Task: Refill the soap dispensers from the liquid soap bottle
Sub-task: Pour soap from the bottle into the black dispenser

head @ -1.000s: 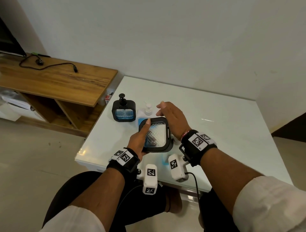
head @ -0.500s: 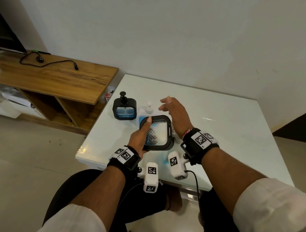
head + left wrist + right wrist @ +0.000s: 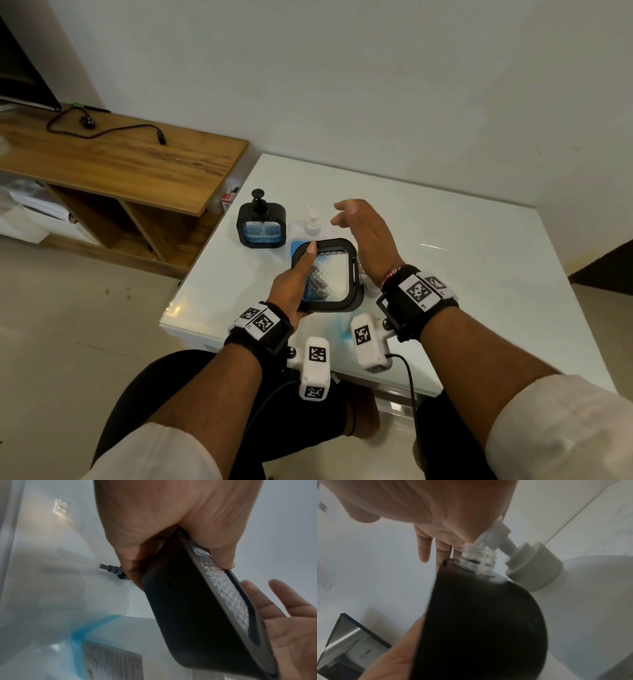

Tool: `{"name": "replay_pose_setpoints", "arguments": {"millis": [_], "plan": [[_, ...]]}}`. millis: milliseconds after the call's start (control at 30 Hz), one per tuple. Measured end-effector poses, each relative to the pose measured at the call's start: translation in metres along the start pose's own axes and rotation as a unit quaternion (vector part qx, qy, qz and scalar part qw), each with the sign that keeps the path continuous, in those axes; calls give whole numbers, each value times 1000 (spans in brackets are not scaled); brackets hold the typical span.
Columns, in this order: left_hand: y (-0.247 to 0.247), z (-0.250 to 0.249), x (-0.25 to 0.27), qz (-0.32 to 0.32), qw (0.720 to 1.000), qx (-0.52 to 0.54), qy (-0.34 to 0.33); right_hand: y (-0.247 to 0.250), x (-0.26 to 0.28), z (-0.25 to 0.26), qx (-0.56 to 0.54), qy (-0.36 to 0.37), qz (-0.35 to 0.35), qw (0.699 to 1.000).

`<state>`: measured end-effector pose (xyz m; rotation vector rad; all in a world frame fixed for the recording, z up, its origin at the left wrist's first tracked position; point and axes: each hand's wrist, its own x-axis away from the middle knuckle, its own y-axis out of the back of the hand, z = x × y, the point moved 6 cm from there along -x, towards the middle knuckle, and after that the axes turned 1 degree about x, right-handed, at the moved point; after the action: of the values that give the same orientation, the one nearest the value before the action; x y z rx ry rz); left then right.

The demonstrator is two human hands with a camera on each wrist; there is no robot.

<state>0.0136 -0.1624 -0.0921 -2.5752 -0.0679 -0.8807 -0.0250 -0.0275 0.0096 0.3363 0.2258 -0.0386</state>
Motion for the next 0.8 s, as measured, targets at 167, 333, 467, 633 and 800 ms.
{"name": "replay_pose_setpoints", "arguments": {"millis": [167, 333, 467, 633, 800], "plan": [[-1, 0, -1, -3, 1000, -3, -4, -3, 1, -3, 41, 3, 20, 999], [-3, 0, 2, 3, 1000, 9, -3, -3, 3, -3, 44, 3, 11, 999], [-2, 1, 3, 1, 1000, 2, -1, 0, 3, 1, 7, 13, -1, 1000], [-2, 0, 1, 1, 1000, -6, -5, -4, 2, -5, 56, -1, 23, 998], [0, 1, 1, 2, 1000, -5, -4, -2, 2, -2, 18, 14, 7, 1000]]}}
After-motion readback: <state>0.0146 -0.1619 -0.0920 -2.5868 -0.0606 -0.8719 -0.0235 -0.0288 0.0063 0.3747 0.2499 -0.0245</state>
